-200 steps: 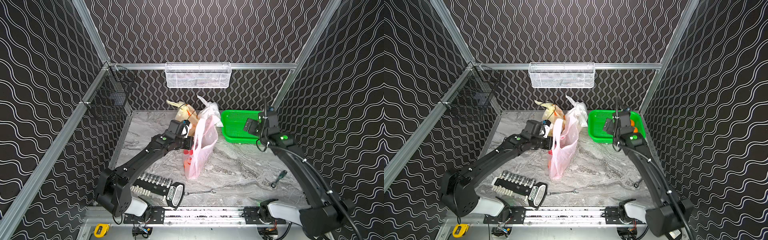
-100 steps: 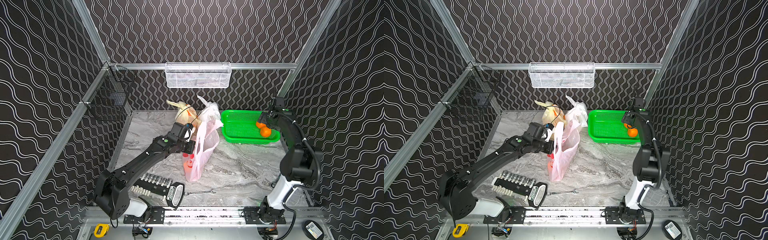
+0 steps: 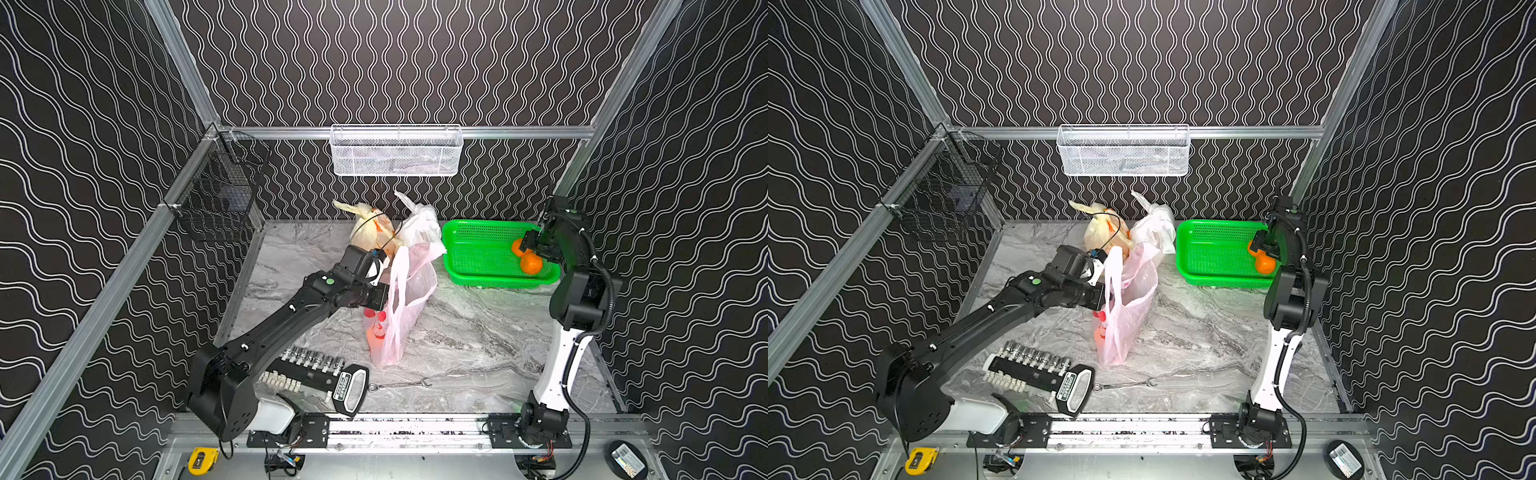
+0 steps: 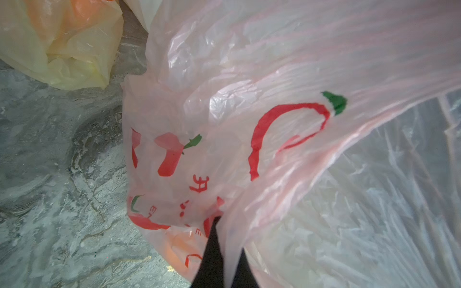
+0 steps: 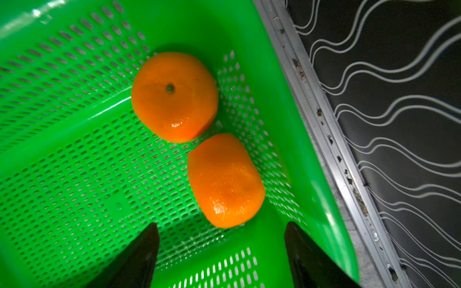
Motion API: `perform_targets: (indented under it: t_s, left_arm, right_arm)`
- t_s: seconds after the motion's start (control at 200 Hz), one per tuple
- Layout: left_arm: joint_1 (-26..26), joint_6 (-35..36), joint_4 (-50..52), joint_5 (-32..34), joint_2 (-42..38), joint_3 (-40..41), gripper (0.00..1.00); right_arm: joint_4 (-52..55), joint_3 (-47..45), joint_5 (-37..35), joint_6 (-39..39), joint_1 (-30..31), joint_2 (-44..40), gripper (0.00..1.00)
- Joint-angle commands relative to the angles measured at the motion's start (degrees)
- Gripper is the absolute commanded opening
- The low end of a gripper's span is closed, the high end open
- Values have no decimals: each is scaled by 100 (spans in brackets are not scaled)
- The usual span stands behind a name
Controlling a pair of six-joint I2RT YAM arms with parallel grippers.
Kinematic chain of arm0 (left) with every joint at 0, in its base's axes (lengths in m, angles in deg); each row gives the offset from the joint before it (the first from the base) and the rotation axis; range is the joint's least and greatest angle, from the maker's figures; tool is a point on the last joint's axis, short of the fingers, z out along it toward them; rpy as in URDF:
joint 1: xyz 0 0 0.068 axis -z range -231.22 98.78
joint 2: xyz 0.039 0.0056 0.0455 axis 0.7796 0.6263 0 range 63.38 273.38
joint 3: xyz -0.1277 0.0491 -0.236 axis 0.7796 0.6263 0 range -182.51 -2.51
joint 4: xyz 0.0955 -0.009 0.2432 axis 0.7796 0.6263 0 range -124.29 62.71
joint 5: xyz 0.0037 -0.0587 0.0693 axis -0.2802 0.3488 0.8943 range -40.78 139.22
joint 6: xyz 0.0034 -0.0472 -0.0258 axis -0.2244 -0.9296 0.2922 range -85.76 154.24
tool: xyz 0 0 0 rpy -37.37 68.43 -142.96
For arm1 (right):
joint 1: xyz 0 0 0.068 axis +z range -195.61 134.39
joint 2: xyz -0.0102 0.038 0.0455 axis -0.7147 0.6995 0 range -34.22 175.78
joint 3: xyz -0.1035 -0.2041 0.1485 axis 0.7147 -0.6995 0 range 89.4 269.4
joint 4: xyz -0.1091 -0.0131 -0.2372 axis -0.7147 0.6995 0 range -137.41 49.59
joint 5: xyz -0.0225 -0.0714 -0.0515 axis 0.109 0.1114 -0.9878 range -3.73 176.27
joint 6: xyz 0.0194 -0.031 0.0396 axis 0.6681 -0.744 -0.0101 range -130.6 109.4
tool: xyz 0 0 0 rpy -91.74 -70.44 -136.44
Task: Place the oranges into plastic bags & tie knots
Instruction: Pick up the orange from the basket, then place the orange in the plastic bag.
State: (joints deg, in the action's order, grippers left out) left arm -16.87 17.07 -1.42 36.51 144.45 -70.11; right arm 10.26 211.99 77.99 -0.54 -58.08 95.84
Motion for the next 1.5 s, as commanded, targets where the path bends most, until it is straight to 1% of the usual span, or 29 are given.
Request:
perform_targets:
  t_s: [0.0, 0.155, 0.31, 0.43, 0.5, 0.601, 0.756, 0.866, 0.936, 1.051, 1.121, 1.211, 1.366, 1.491]
  left_arm:
    - [-1, 127, 37, -11, 33, -92, 0]
    - [1, 100, -8, 7, 90, -108, 0]
    - [1, 40, 1, 127, 87, -94, 0]
    - [-2, 3, -51, 103, 40, -45, 0]
    - [-1, 14, -30, 119, 26, -34, 0]
    - [-6, 17, -30, 153, -3, -8, 0]
    - [-47, -60, -81, 156, -95, 45, 0]
    - [-180, -215, -245, -109, -195, 158, 0]
    - [-346, -332, -431, -412, -286, 279, 0]
    - [-695, -654, -1038, -1268, -463, 612, 0]
    - [-903, -944, -1554, -1788, -548, 845, 0]
    - [-1076, -1342, -2236, -2388, -618, 1109, 0]
    - [-1286, -1996, -3264, -2916, -696, 1452, 0]
    - [-1439, -2327, -3797, -3090, -660, 1619, 0]
  right_arm:
    - [227, 214, -39, -147, -19, 190, 82]
    - [279, 387, -313, -175, -24, 445, 82]
    - [345, 400, -65, -224, -27, 669, 81]
    - [372, 406, 144, -217, -27, 765, 73]
    - [359, 422, 126, -190, -27, 782, 65]
    - [350, 400, 108, -180, -27, 752, 56]
    - [308, 371, 19, -138, -27, 642, 49]
    - [264, 283, 23, -60, -10, 443, 46]
    - [184, 107, 2, 30, 8, 192, 44]
    - [59, -290, 101, 332, 97, -439, 38]
    - [-209, -794, 250, 508, 218, -1038, 37]
    - [-697, -1707, 541, 698, 424, -1934, 33]
    - [-1375, -3144, 1427, 825, 1006, -3458, 31]
    - [-1273, -3563, 1969, 839, 1743, -4170, 31]
